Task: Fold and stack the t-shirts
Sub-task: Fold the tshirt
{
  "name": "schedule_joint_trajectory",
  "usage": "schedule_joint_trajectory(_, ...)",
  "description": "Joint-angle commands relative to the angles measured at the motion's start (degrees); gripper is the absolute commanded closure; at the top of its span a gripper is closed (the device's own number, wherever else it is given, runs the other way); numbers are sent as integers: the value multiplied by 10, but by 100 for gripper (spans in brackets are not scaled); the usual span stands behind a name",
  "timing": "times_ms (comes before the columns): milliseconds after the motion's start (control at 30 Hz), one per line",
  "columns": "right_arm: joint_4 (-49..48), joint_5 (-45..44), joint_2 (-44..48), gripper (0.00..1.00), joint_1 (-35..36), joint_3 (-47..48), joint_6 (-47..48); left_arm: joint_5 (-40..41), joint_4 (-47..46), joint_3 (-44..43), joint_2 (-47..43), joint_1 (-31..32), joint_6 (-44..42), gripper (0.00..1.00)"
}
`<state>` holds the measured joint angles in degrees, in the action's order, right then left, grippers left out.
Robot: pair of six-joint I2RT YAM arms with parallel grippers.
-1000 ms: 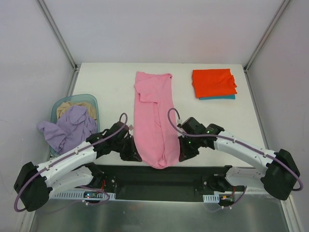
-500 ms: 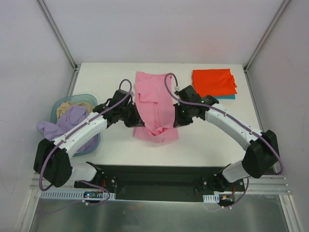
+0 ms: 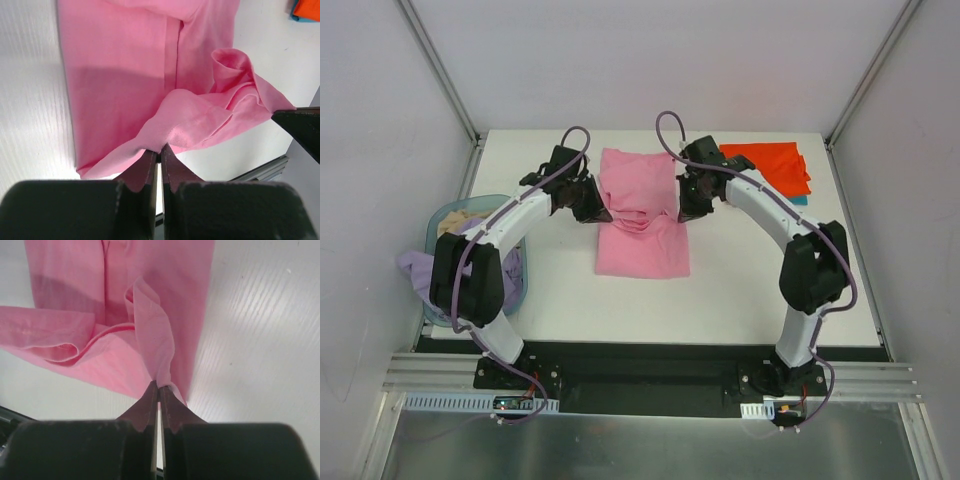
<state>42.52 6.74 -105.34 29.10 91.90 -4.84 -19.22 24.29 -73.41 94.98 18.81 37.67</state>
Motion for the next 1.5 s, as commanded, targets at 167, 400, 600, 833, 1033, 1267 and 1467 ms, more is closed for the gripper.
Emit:
schedule_joint_trajectory(167, -26, 8, -72, 99, -22, 93, 45, -31, -3, -79, 79, -41, -36, 100)
schedule_joint_trajectory(400, -45, 34, -131, 99, -40, 126, 66, -63, -2, -101, 141, -64, -37, 100)
schedule_joint_trajectory(600, -19, 37, -193, 87, -53, 179, 58, -81, 0, -118, 170, -69, -22, 55)
schedule_joint_trajectory(833, -1, 76, -182, 1, -55, 193, 61, -77, -1, -104, 123, -69, -24, 11)
schedule_joint_trajectory(1033, -13, 53, -86, 3, -54, 105, 52, -61, -1, -25, 29, -69, -14, 1)
schedule_joint_trajectory(1267, -196, -33, 190, 3, -42, -169, 11, -52, -1, 110, -126, -68, 3, 1)
schedule_joint_trajectory(1467, -238, -49, 278, 3, -61, -294, -53, -42, -3, 210, -197, -65, 27, 1)
